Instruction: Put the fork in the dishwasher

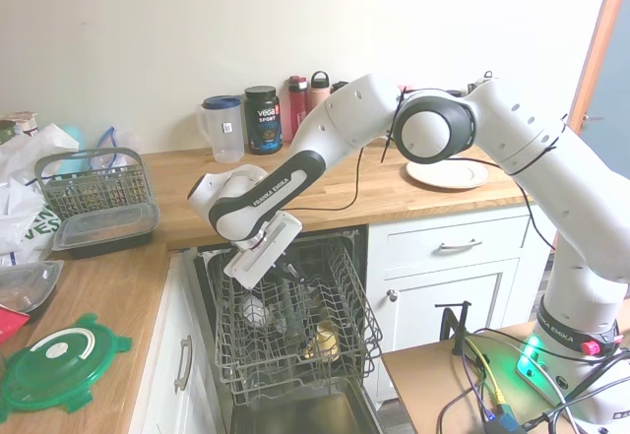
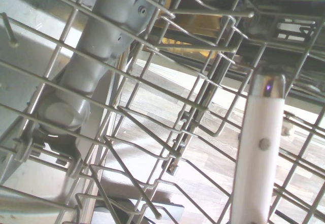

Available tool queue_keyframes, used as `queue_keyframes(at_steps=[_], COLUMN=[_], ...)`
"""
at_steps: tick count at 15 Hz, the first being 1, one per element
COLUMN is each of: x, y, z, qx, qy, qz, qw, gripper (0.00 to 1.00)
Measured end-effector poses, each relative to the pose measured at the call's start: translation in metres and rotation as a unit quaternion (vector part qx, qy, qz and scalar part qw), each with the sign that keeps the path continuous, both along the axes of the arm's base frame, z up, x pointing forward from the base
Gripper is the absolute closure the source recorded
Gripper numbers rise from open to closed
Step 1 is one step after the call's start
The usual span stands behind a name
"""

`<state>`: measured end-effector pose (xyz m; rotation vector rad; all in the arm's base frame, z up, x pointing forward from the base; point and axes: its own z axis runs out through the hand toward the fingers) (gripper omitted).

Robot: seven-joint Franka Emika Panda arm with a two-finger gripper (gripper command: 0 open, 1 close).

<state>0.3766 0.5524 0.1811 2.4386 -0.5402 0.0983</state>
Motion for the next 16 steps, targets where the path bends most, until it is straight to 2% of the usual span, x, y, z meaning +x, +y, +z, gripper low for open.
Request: queue_keyframes(at_steps=[5,9,11,13,16], x=[0.001,0.025,0.051,0.084,0.126], y=[0.003,-0.011,-0.049,-0.104,-0.203], z=[0.014,0.09,0.139,0.184,0.239], qx=[0.012,0.056,0.082,0.107,0.17], qy=[0.0,-0.035,-0.053,-0.058,-0.05], qz=[-0.004,-0.017,-0.035,-0.051,-0.077], qw=[0.9999,0.9976,0.9946,0.9913,0.9811], gripper=[0.0,0.0,0.0,0.0,0.0])
